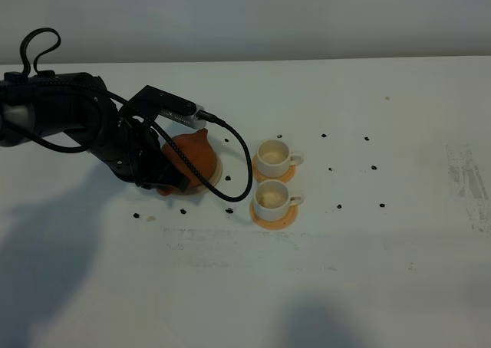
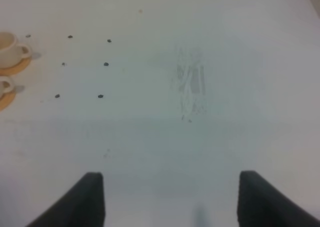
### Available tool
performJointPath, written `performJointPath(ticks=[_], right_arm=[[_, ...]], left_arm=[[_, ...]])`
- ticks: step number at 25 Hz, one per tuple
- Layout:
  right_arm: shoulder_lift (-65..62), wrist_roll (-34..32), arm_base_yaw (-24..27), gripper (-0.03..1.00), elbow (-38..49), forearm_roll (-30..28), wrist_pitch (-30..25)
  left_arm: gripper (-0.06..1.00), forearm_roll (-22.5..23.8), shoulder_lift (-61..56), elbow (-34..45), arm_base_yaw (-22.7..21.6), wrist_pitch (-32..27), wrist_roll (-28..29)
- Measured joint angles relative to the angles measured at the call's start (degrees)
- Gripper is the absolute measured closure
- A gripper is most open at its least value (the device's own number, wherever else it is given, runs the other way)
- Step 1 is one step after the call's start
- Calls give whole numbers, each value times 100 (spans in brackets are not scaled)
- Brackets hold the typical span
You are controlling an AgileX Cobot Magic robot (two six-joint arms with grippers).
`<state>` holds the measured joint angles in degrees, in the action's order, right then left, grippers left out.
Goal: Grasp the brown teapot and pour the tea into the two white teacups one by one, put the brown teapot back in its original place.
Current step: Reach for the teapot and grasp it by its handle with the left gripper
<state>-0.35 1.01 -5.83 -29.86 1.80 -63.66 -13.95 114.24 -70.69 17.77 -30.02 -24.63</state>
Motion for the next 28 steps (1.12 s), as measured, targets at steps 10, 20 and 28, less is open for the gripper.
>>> performJointPath(ticks=[10, 20, 28], right_arm=[[0, 0, 0, 42, 0, 0, 0], [0, 0, 0, 42, 0, 0, 0], [0, 0, 0, 42, 0, 0, 0]], left_arm=[[86, 145, 0, 0, 0, 25, -293], [86, 187, 0, 0, 0, 132, -714], [86, 215, 0, 0, 0, 354, -972]])
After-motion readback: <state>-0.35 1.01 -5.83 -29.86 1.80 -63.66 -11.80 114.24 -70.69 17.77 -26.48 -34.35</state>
